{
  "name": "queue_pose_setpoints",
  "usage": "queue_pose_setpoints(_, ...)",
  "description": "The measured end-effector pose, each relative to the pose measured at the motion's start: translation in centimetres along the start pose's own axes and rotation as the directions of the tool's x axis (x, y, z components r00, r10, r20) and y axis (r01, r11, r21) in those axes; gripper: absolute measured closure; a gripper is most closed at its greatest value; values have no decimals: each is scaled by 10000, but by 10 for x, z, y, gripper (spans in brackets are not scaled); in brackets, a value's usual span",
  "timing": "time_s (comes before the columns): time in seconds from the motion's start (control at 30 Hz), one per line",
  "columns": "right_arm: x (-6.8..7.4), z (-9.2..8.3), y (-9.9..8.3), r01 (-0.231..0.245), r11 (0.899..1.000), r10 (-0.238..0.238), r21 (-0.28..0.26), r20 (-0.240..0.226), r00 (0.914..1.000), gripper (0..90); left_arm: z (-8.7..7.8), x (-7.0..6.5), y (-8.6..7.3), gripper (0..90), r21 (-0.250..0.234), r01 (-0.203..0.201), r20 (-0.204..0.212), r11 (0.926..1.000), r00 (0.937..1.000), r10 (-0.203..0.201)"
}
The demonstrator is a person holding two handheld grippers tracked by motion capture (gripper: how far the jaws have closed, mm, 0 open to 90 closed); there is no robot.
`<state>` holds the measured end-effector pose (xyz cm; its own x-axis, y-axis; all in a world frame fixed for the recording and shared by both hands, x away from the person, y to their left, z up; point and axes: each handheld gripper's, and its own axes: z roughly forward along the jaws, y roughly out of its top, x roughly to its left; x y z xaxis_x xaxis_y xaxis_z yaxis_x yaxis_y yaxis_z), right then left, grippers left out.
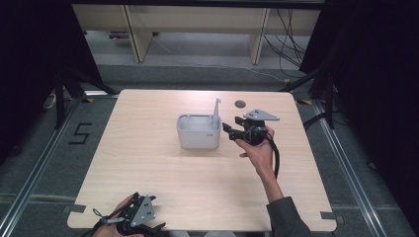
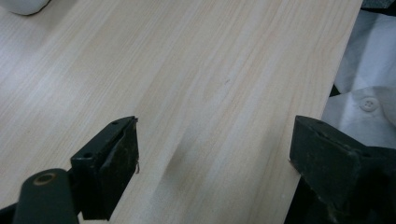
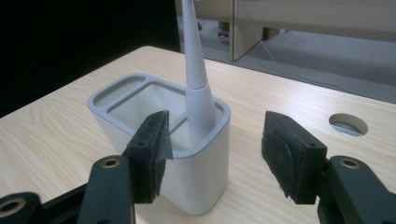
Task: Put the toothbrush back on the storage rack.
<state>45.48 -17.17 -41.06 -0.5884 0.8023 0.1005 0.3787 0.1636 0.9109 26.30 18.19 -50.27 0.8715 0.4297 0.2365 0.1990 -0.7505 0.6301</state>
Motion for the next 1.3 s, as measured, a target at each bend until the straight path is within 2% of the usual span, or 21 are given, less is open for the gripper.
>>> queue_pose_setpoints(0.03,0,0,0,0,10000,0,0,0,10000,416,0,0,0,154,0,0,0,10000,10000,0)
queue_pose_setpoints(0.07,0,0,-2,-206,9998,206,-32,-22,9998,407,-1,0,0,154,11,-13,18,10000,10000,13)
queue_pose_setpoints(0.23,-3,-1,-3,-30,10000,29,-86,-49,10000,390,-1,0,0,154,30,-28,7,10000,10000,28)
queue_pose_setpoints(0.27,-1,-3,-4,-404,9992,404,70,-27,9992,387,-1,0,0,154,-9,-32,9,10000,10000,32)
queue_pose_setpoints(0.3,-2,-3,-4,-233,9997,233,25,25,9997,383,-1,0,1,154,11,-43,19,10000,10000,43)
queue_pose_setpoints(0.43,-3,-4,-6,-436,9990,437,41,-60,9990,368,-1,0,0,154,5,-28,6,10000,10000,28)
queue_pose_setpoints(0.5,-4,-5,-7,-190,9998,190,12,-96,9998,356,-1,0,0,154,-7,-42,11,10000,10000,42)
queue_pose_setpoints(0.57,-3,-6,-8,-469,9988,471,172,-100,9988,352,-1,0,1,154,-4,-48,5,10000,10000,48)
queue_pose_setpoints(0.7,-2,-8,-9,-246,9996,247,132,-5,9997,339,-2,0,1,154,69,-45,71,10000,10000,44)
queue_pose_setpoints(0.73,1,-9,-9,-717,9970,723,293,-187,9972,339,-2,0,1,154,76,-44,77,10000,10000,43)
queue_pose_setpoints(0.8,1,-9,-10,-474,9986,480,226,-241,9986,336,-2,0,1,154,-81,-24,-26,10000,10000,24)
queue_pose_setpoints(0.9,5,-10,-12,-704,9973,707,191,-163,9974,328,-2,0,1,154,-72,-30,-15,10000,10000,30)
queue_pose_setpoints(0.93,3,-11,-13,-405,9987,411,309,-188,9990,320,-3,0,1,154,87,-60,98,9999,9999,59)
queue_pose_setpoints(0.97,3,-11,-13,-405,9987,411,309,-188,9990,320,-2,0,1,154,-69,-27,-17,10000,10000,27)
queue_pose_setpoints(1.0,5,-11,-14,-631,9974,639,349,-227,9977,318,-2,0,1,154,-96,-50,1,9999,10000,50)
queue_pose_setpoints(1.07,3,-12,-15,-454,9983,467,374,-348,9983,316,-2,0,1,154,-129,-44,2,9999,10000,44)
queue_pose_setpoints(1.2,4,-13,-18,-790,9959,804,440,-308,9963,306,-2,-1,1,154,-100,-49,0,9999,10000,49)
queue_pose_setpoints(1.23,4,-13,-18,-670,9969,683,416,-306,9972,299,-2,-1,1,154,-75,-84,18,9999,10000,84)
queue_pose_setpoints(1.3,5,-13,-19,-805,9949,825,611,-308,9961,283,-2,-1,1,154,-79,-82,12,9999,10000,82)
